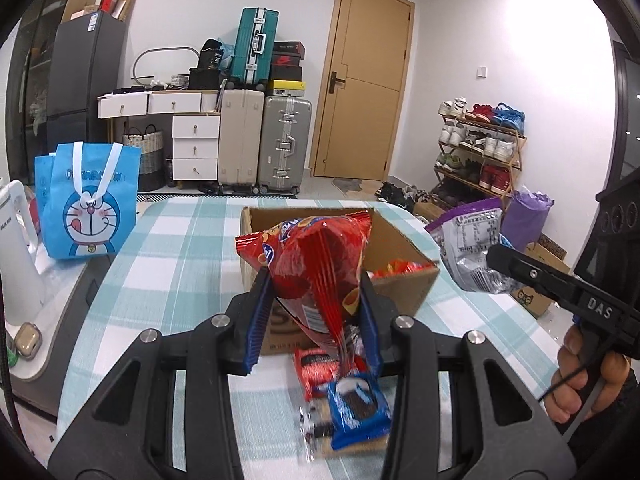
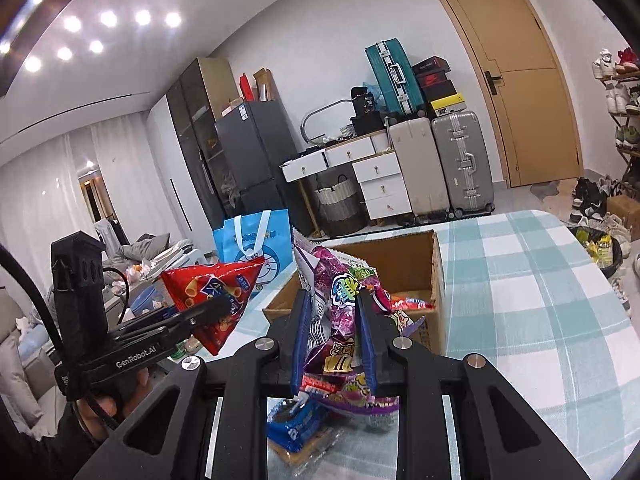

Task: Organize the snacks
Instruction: 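Lower both bags into the box and open both tools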

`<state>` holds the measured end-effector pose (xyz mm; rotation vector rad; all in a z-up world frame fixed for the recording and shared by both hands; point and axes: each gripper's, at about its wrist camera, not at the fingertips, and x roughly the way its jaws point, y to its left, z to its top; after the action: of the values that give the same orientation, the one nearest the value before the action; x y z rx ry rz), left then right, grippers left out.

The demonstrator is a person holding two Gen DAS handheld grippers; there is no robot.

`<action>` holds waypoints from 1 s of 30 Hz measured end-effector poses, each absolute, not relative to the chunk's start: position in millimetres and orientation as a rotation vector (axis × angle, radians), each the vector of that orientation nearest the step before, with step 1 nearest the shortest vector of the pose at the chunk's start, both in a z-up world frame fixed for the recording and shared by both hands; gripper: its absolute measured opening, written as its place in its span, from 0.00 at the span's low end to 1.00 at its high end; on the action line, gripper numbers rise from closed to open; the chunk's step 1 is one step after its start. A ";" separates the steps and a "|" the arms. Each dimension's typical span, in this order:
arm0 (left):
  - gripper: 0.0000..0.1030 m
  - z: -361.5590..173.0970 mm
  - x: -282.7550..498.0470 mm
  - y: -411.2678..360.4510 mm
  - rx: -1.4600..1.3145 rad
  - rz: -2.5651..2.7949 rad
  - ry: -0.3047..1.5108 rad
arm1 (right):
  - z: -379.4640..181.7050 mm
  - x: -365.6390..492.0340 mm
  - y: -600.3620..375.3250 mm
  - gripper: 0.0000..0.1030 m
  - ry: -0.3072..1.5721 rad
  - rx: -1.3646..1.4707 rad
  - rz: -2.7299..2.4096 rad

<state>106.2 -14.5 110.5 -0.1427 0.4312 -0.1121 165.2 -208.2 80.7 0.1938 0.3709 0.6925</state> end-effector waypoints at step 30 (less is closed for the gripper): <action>0.35 91.8 232.6 -11.1 -0.161 -0.007 0.504 | 78.4 243.4 -179.6 0.22 0.462 0.206 0.635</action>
<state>232.6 -11.1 91.8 -0.1614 0.5042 -0.0073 243.4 -179.6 78.4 0.2059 0.4620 0.6346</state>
